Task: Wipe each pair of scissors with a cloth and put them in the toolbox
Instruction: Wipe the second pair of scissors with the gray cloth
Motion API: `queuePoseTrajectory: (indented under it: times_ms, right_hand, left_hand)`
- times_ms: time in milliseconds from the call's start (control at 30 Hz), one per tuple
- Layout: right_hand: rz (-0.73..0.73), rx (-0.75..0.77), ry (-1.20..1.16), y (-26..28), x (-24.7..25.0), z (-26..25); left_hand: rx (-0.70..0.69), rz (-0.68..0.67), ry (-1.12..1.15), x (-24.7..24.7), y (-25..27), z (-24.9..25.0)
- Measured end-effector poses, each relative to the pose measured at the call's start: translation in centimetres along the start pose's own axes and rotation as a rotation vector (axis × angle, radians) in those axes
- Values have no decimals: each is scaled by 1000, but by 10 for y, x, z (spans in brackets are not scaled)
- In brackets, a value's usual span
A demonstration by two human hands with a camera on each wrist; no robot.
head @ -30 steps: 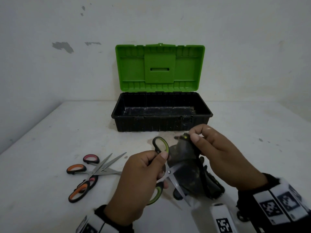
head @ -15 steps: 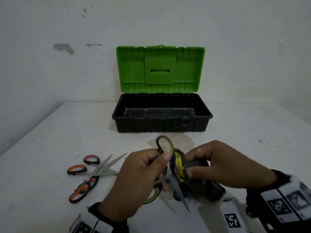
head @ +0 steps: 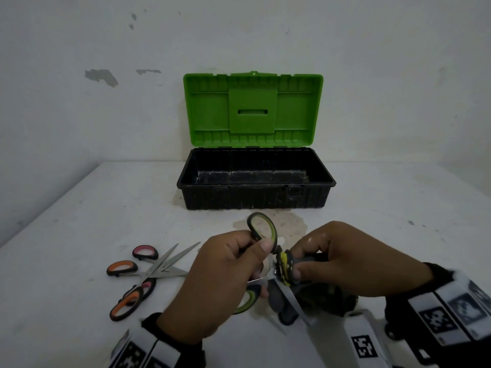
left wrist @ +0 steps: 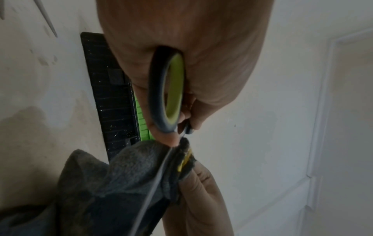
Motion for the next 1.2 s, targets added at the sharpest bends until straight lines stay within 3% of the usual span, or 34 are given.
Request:
queuePoseTrajectory:
  times_ms: [467, 900, 1033, 1200]
  right_hand:
    - [11, -6, -42, -7, -13, 2]
    - [61, -52, -45, 13, 11, 32]
    - [178, -139, -20, 16, 24, 50]
    - [531, -277, -298, 26, 39, 73]
  left_hand:
    - [-56, 78, -63, 4, 2, -8]
    - [33, 31, 157, 5, 4, -5]
    - [25, 122, 201, 17, 2, -5]
    - [0, 297, 238, 42, 1, -8]
Point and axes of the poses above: each hand's wrist, its own y-axis away from the middle knuckle, its own x-axis out of the back of the hand, z = x × y, the point moved 7 cm from there along -y, towards the middle knuckle, and after that the axes turned 12 degrees about y, right-handed, at the moved point
